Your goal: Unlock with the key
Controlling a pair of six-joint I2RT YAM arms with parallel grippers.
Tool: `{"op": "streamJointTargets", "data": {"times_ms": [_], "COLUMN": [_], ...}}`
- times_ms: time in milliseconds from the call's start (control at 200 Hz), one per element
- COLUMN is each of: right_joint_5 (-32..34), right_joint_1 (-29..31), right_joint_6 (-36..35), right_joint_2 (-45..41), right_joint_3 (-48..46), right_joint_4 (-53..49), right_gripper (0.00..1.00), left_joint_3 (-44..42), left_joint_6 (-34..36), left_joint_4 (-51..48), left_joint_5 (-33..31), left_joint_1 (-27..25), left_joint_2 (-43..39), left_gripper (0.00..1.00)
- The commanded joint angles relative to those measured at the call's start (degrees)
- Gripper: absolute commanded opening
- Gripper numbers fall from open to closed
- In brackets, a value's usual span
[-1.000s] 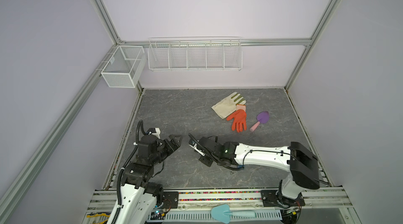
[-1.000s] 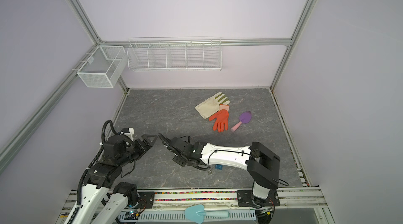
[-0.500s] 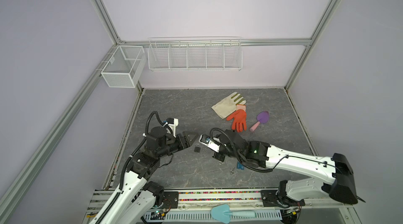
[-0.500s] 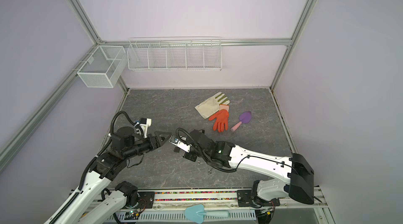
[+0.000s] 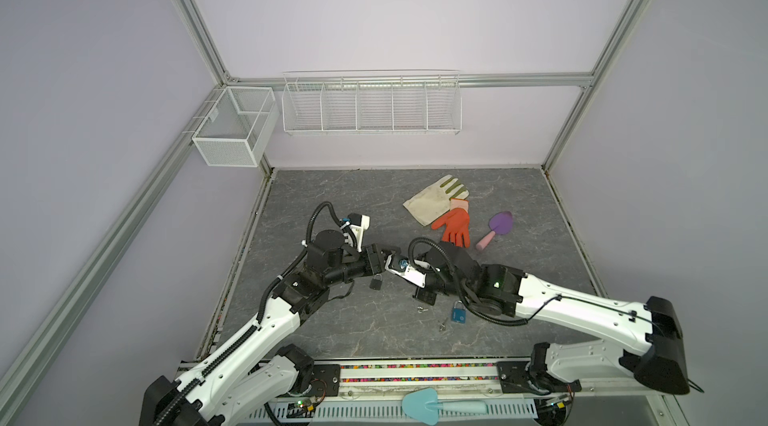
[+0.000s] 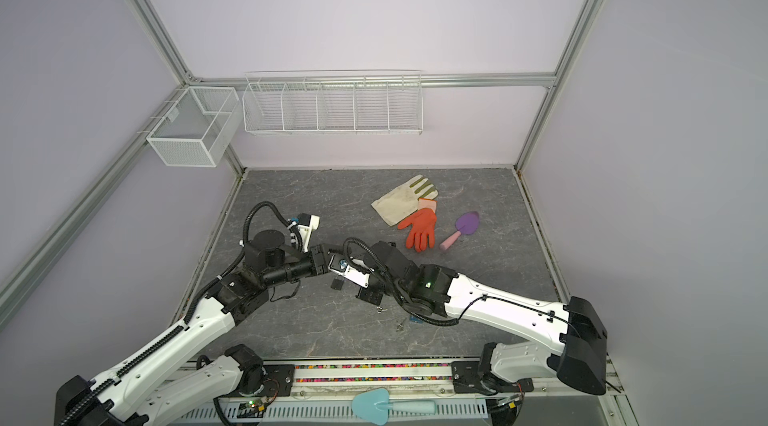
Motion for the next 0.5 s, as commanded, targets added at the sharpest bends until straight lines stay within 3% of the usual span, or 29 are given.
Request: {"op": "streamJointTargets", "data": {"times_ms": [0, 240, 500], "right_joint_5": [-0.5, -0.5, -0.5], "right_joint_1": [-0.5, -0.7, -0.7], "right_joint_6": [-1.9, -1.9, -1.8], "right_joint_2": [-1.0, -0.7, -0.1], "right_joint_3": [-0.3, 0.4, 1.9], "right_joint_4": [-0.6, -1.2, -2.3], "right_gripper": [0.06, 0.06, 0.06], "left_joint_3": [1.2, 0.3, 1.0], "left_joint_6": [0.1, 0.5, 2.0], "left_joint_4": [2.1, 1.2, -1.1], "left_joint_5": [1.1, 1.7, 2.2], "left_joint_1": [-0.3, -0.6, -1.0], "left_joint_2": [0.3, -0.4, -0.3], "left_gripper": [0.38, 0.26, 0.21]}}
